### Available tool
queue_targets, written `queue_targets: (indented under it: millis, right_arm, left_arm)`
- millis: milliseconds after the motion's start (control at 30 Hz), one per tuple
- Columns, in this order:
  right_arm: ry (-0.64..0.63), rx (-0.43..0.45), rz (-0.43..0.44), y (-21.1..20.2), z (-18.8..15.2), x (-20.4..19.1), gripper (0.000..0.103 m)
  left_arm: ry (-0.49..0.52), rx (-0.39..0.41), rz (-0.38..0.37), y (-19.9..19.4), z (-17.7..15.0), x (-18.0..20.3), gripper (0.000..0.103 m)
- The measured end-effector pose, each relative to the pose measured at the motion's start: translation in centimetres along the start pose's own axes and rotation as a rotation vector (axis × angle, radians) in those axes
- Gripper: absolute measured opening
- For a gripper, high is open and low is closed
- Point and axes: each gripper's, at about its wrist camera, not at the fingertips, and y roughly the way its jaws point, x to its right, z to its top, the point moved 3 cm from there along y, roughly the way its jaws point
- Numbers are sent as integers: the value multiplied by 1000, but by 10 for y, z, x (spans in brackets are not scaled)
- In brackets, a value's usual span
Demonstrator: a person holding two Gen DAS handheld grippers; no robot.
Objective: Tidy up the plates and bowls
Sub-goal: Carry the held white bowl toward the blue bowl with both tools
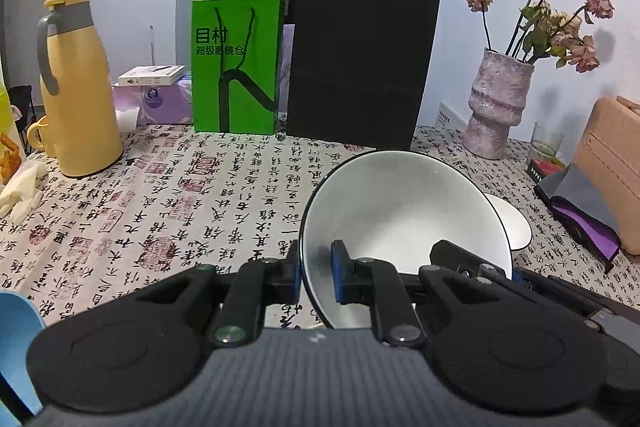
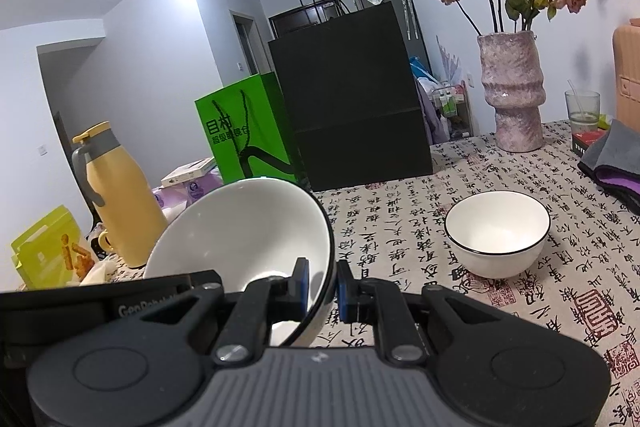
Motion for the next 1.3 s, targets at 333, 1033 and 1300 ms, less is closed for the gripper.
queue_targets:
  millis: [333, 1033, 1300]
  right_arm:
    - [-26, 6, 12, -10, -2, -17, 14]
    - [-92, 9, 27, -23, -11, -60, 14]
    - [-117, 11, 37, -27, -15, -81, 14]
  left_arm:
    - [-20, 17, 6, -15, -4, -13, 14]
    - [-77, 53, 11, -45, -11, -49, 14]
    - [-101, 66, 16, -55, -14, -68, 14]
